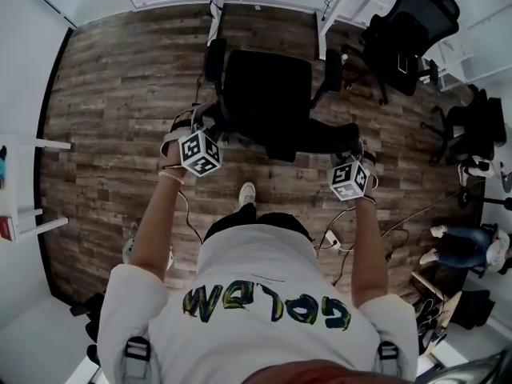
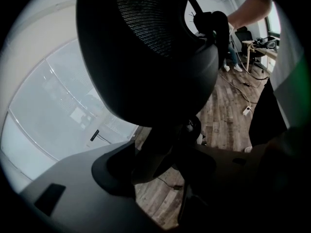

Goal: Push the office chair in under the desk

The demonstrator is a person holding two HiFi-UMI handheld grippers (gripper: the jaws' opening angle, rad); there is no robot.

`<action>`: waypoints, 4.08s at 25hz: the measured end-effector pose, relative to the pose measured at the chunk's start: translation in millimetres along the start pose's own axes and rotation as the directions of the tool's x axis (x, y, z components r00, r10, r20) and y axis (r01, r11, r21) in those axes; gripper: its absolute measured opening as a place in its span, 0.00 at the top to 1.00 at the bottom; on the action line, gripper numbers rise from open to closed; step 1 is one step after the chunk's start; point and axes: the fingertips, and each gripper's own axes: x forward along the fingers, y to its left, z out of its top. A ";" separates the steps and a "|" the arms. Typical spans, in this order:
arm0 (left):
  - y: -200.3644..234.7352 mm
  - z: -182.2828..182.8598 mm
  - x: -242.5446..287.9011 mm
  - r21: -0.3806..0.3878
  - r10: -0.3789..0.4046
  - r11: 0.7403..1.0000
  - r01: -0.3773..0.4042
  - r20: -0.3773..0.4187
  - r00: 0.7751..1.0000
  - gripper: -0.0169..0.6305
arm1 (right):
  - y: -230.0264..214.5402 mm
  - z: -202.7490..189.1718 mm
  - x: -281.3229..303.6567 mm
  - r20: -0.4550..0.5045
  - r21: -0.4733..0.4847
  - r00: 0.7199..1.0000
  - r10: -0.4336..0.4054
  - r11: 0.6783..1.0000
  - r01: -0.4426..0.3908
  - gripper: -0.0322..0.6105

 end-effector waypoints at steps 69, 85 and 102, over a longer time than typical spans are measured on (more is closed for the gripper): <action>296.8 73.8 288.2 -0.037 0.022 0.999 -0.024 -0.044 0.999 0.58 | -272.5 89.8 313.4 0.023 -0.010 1.000 0.017 1.000 -0.017 0.62; 371.1 82.7 351.2 -0.022 0.001 1.000 -0.001 -0.024 1.000 0.58 | -327.7 121.3 383.9 -0.007 0.008 1.000 0.014 1.000 -0.014 0.61; 457.1 94.9 422.6 -0.014 0.008 1.000 -0.008 -0.016 1.000 0.58 | -393.2 155.5 464.5 -0.036 0.031 0.999 0.001 1.000 0.000 0.61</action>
